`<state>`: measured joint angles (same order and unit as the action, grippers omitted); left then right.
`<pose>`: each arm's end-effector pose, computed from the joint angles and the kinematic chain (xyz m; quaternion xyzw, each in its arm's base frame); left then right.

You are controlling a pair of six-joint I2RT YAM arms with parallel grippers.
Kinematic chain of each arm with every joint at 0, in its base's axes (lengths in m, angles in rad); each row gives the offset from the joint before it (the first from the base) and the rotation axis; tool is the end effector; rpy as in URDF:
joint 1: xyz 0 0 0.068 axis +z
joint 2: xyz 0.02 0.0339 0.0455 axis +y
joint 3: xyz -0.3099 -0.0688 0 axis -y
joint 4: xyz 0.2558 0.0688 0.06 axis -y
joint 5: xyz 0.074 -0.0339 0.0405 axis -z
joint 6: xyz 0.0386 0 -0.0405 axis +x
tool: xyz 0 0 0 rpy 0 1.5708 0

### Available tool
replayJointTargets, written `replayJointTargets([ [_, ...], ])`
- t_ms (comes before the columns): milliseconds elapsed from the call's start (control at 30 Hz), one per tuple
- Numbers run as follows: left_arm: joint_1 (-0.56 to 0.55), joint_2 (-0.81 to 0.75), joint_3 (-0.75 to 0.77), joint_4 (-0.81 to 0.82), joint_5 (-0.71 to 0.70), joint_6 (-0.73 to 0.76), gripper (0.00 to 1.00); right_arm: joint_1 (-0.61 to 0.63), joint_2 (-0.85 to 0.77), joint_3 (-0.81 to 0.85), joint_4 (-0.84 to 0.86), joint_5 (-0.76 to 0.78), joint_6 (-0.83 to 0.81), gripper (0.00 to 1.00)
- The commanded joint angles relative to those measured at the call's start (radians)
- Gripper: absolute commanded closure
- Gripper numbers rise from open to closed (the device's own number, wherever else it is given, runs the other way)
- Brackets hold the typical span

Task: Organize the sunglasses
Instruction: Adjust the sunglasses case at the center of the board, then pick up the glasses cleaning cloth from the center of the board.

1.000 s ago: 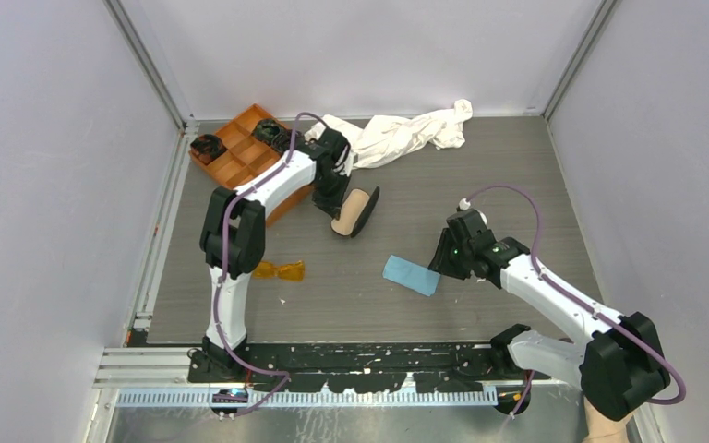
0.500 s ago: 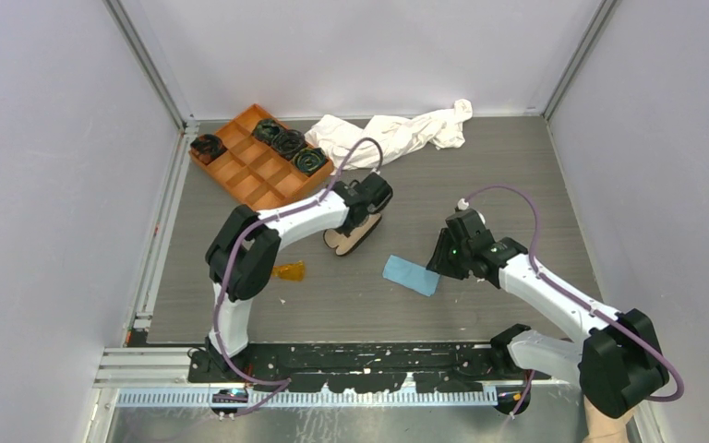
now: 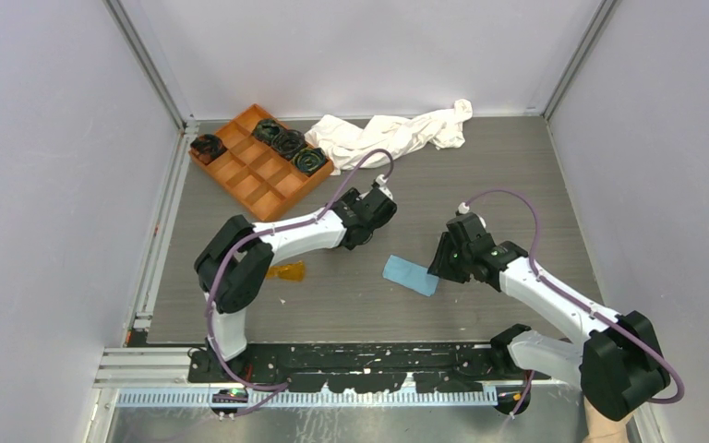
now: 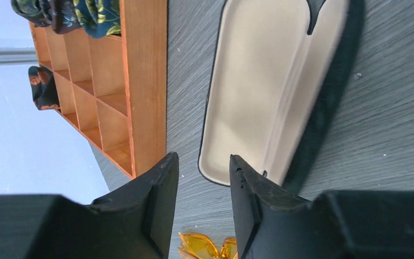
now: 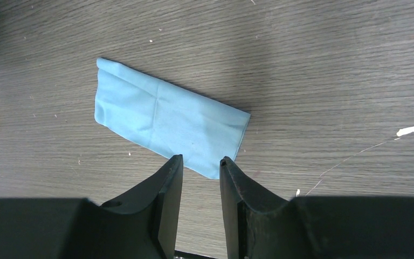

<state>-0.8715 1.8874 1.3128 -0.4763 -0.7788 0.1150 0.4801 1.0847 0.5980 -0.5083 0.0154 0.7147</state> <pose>0.2874 -0.2996 0.2313 0.3374 0.8337 0.2531 0.3565 0.1694 0.0875 0.2265 0.1144 0.9520 0.1536 0.2389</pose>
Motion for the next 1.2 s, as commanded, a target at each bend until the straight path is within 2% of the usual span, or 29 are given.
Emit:
replayJointTargets([
  [0, -0.007, -0.093, 0.042, 0.031, -0.015, -0.016, 0.58, -0.004, -0.016, 0.017, 0.016, -0.002, 0.004, 0.63],
  [200, -0.007, -0.151, 0.133, -0.08, 0.069, -0.098, 0.57, -0.005, -0.045, 0.029, -0.011, 0.039, 0.012, 0.62],
  [333, -0.007, -0.153, 0.221, -0.223, 0.204, -0.255, 0.57, -0.013, -0.075, 0.019, -0.025, 0.069, 0.039, 0.62],
  [433, -0.007, -0.151, 0.258, -0.289, 0.365, -0.4, 0.58, -0.019, -0.097, -0.003, -0.026, 0.084, 0.074, 0.61],
  [567, -0.005, -0.15, 0.208, -0.235, 0.642, -0.548, 0.59, -0.028, -0.128, -0.046, -0.004, 0.092, 0.136, 0.61],
  [733, 0.005, -0.118, 0.128, -0.147, 0.803, -0.658, 0.58, -0.03, -0.163, -0.102, 0.035, 0.101, 0.219, 0.62],
  [833, 0.018, -0.098, 0.089, -0.113, 0.864, -0.675, 0.53, -0.031, -0.182, -0.124, 0.042, 0.103, 0.246, 0.62],
  [967, 0.062, -0.064, 0.037, -0.024, 1.076, -0.68, 0.52, -0.03, -0.191, -0.134, 0.042, 0.103, 0.252, 0.62],
  [1167, 0.091, 0.052, 0.096, -0.072, 1.173, -0.635, 0.53, -0.031, -0.195, -0.124, 0.04, 0.106, 0.244, 0.62],
])
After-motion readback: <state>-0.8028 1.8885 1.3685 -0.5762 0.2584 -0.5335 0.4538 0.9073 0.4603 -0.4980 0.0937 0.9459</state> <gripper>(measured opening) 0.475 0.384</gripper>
